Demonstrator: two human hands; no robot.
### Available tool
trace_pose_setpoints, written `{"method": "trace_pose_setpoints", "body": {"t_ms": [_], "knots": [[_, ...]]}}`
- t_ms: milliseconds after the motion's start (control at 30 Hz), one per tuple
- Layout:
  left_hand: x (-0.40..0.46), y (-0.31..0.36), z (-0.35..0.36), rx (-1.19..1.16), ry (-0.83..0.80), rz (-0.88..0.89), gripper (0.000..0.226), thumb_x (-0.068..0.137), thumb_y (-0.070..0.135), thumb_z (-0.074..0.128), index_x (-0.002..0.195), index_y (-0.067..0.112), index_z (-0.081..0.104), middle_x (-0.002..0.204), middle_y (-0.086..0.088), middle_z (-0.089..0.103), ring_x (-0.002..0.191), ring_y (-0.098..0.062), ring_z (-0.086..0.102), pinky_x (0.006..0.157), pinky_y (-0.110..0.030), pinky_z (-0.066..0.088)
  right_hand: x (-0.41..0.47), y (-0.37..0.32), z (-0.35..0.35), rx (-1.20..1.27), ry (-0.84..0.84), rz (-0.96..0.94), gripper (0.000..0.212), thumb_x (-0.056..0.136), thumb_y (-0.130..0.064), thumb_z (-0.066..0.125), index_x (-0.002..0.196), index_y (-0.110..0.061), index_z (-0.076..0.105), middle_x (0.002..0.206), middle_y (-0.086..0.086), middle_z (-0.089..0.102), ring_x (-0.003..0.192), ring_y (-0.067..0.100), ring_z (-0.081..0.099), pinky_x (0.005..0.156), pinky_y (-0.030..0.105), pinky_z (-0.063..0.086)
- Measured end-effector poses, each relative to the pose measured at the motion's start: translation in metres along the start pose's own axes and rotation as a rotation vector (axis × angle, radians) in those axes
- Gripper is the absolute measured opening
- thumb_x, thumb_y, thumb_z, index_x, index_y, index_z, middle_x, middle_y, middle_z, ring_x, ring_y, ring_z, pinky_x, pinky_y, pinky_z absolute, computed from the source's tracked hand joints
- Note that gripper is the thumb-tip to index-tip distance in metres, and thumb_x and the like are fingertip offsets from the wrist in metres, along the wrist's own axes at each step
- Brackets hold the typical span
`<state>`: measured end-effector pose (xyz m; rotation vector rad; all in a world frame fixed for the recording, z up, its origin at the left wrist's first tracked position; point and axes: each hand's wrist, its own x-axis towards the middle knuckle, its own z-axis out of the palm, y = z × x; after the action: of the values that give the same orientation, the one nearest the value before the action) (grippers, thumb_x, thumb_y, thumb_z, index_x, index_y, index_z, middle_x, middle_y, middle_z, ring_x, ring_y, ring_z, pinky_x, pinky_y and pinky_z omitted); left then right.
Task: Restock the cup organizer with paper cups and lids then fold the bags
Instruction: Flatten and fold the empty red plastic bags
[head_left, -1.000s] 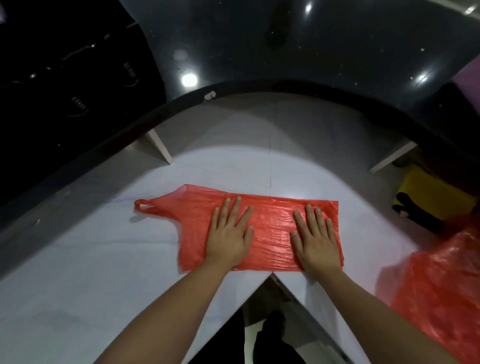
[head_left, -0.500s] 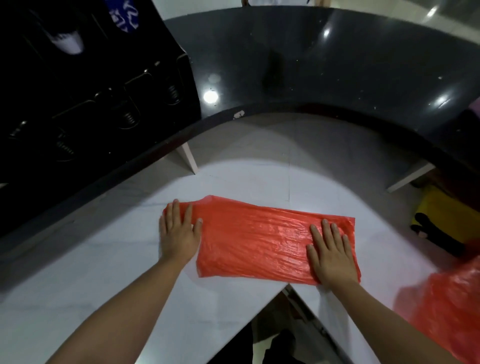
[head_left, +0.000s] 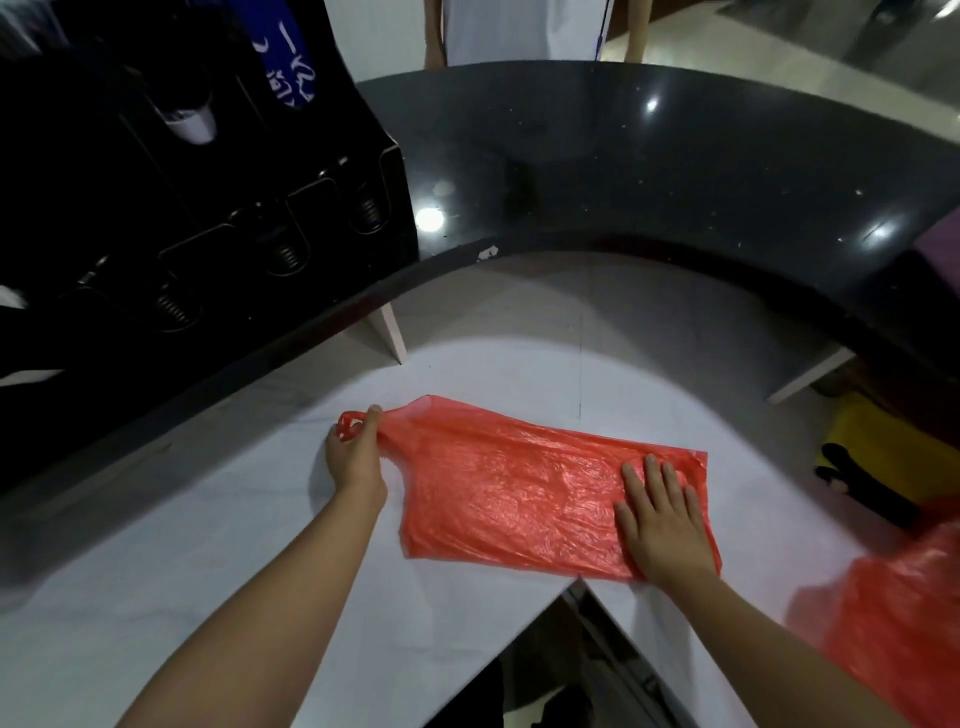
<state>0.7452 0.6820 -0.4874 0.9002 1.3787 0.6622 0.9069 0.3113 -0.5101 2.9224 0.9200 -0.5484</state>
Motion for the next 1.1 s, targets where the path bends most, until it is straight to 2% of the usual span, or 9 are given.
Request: {"method": "trace_pose_setpoints", "body": {"t_ms": [67,133,333,400,467,600,733,900,1100], "knots": [[-0.004,-0.002,0.005,-0.036,-0.045,0.007,0.028,0.083,0.032,0.081,0.103,0.017,0.069,0.1,-0.003,0.075,0.097,-0.022,0.071,0.087,-0.033,0.056,0.0,-0.001,0.0,0.001,-0.006,-0.002,0.068,0.095,-0.062,-0.011,0.156,-0.035,-0.02,0.165,0.0,-0.025,0.15,0.02,-0.027,0.124,0.045,-0.012],[-0.011,-0.002,0.011,0.189,-0.088,0.114,0.028,0.085,0.031,0.078,0.108,0.017,0.07,0.099,-0.002,0.075,0.1,-0.027,0.071,0.091,-0.037,0.056,0.0,-0.003,0.0,0.014,-0.008,-0.004,0.068,0.094,-0.063,-0.011,0.156,-0.035,-0.02,0.164,-0.001,-0.026,0.15,0.02,-0.027,0.124,0.045,-0.013],[-0.036,-0.01,0.023,0.731,-0.354,0.666,0.065,0.1,0.004,0.049,0.157,0.031,0.031,0.148,0.029,0.039,0.133,0.004,0.04,0.111,-0.018,0.033,-0.001,-0.003,-0.001,0.033,-0.01,0.001,0.068,0.095,-0.063,-0.009,0.156,-0.035,-0.019,0.164,-0.001,-0.025,0.15,0.021,-0.027,0.124,0.045,-0.013],[-0.036,-0.023,0.024,0.976,-0.465,0.807,0.071,0.097,-0.001,0.045,0.16,0.026,0.023,0.161,0.015,0.027,0.147,-0.008,0.026,0.122,-0.029,0.025,-0.002,-0.004,-0.001,0.03,-0.016,0.005,0.068,0.094,-0.063,-0.011,0.156,-0.035,-0.02,0.164,-0.001,-0.027,0.15,0.021,-0.028,0.124,0.045,-0.014],[-0.033,-0.037,0.023,1.225,-0.536,0.936,0.067,0.099,0.015,0.043,0.161,0.02,0.018,0.168,-0.003,0.013,0.155,-0.022,0.011,0.125,-0.044,0.02,-0.001,-0.004,-0.001,0.03,-0.018,0.005,0.068,0.094,-0.063,-0.011,0.155,-0.035,-0.022,0.163,-0.001,-0.029,0.15,0.021,-0.029,0.123,0.046,-0.014],[-0.033,-0.055,0.025,1.582,-0.602,0.876,0.082,0.098,0.061,0.02,0.159,0.019,-0.015,0.165,0.0,-0.027,0.148,-0.016,-0.033,0.125,-0.045,-0.008,0.0,-0.001,-0.001,0.037,-0.02,0.001,0.066,0.095,-0.063,-0.01,0.155,-0.036,-0.023,0.164,-0.001,-0.027,0.149,0.02,-0.03,0.124,0.047,-0.012],[-0.037,-0.056,0.027,1.567,-0.612,0.851,0.075,0.099,0.062,0.003,0.159,0.019,-0.014,0.165,0.003,-0.027,0.146,-0.014,-0.037,0.124,-0.044,-0.013,-0.003,-0.015,-0.008,0.089,0.011,0.009,0.064,0.101,-0.06,0.0,0.157,-0.034,-0.016,0.165,-0.001,-0.026,0.149,0.019,-0.031,0.123,0.048,-0.015],[-0.042,-0.053,0.031,1.518,-0.589,0.799,0.062,0.105,0.047,0.004,0.161,0.022,-0.004,0.167,0.007,-0.019,0.149,-0.014,-0.032,0.125,-0.041,-0.011,0.005,-0.097,-0.032,0.128,0.105,-0.245,0.06,0.106,-0.055,0.009,0.157,-0.035,-0.015,0.162,-0.004,-0.032,0.148,0.015,-0.033,0.12,0.046,-0.02],[-0.04,-0.049,0.034,1.163,-0.526,0.694,0.047,0.108,0.041,0.033,0.152,0.028,0.043,0.169,0.009,-0.007,0.155,-0.013,-0.008,0.126,-0.038,0.01,0.025,-0.159,-0.01,0.123,-0.006,-0.368,0.06,0.106,-0.052,0.013,0.16,-0.033,-0.002,0.166,-0.01,-0.017,0.152,0.017,-0.023,0.122,0.049,-0.013]]}}
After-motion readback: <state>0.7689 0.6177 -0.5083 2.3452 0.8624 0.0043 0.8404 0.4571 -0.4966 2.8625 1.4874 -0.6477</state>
